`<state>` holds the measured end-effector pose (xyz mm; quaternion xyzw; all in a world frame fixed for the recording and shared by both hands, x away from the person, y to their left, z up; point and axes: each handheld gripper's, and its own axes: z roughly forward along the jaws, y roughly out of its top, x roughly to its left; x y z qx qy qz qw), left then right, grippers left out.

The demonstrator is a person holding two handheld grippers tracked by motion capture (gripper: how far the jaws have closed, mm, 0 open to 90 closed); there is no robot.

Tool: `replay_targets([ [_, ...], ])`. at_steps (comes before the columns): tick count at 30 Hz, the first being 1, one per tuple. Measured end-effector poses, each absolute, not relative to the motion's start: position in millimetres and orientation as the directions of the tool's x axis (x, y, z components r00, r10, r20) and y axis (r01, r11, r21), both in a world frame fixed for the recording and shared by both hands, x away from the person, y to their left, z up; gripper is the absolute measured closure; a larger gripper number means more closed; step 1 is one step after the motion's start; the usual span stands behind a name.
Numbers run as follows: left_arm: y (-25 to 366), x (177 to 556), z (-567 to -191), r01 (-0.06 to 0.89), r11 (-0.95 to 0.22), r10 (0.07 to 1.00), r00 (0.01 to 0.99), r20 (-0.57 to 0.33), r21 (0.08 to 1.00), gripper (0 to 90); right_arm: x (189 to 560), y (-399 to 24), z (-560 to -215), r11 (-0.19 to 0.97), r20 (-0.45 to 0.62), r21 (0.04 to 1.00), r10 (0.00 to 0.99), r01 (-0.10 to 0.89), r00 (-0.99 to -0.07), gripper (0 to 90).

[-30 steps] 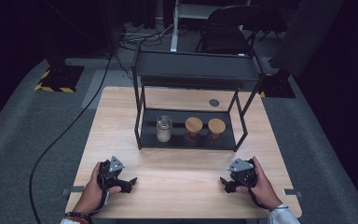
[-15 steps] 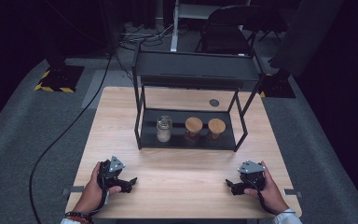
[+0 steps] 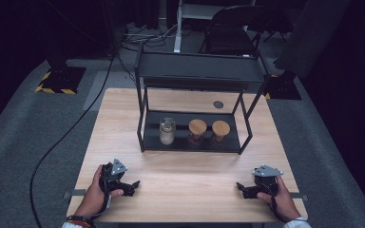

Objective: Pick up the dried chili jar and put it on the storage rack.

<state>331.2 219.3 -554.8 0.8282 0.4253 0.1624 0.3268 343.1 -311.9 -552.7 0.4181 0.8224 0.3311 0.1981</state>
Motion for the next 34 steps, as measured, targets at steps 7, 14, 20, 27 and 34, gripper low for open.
replay_targets([
  [7,219.4,331.3,-554.8,0.598,-0.425,0.810,0.586,-0.008,0.679,0.0,344.6,-319.1,-554.2,0.401,-0.009,0.710,0.827,0.579,-0.562,0.0],
  [14,219.4,331.3,-554.8,0.598,-0.426,0.810,0.586,-0.008,0.679,0.0,346.9,-320.5,-554.3,0.408,-0.007,0.709,0.819,0.575,-0.573,0.0],
  [20,219.4,331.3,-554.8,0.597,-0.426,0.810,0.587,-0.008,0.679,0.0,350.0,-321.0,-554.3,0.409,-0.006,0.709,0.818,0.575,-0.575,0.0],
  [27,219.4,331.4,-554.8,0.597,-0.426,0.809,0.587,-0.008,0.679,0.0,351.5,-321.4,-554.3,0.410,-0.007,0.710,0.818,0.573,-0.576,0.0],
  [34,219.5,331.7,-554.8,0.596,-0.429,0.807,0.590,-0.008,0.679,0.0,352.3,-321.5,-554.3,0.408,-0.007,0.709,0.820,0.575,-0.572,0.0],
])
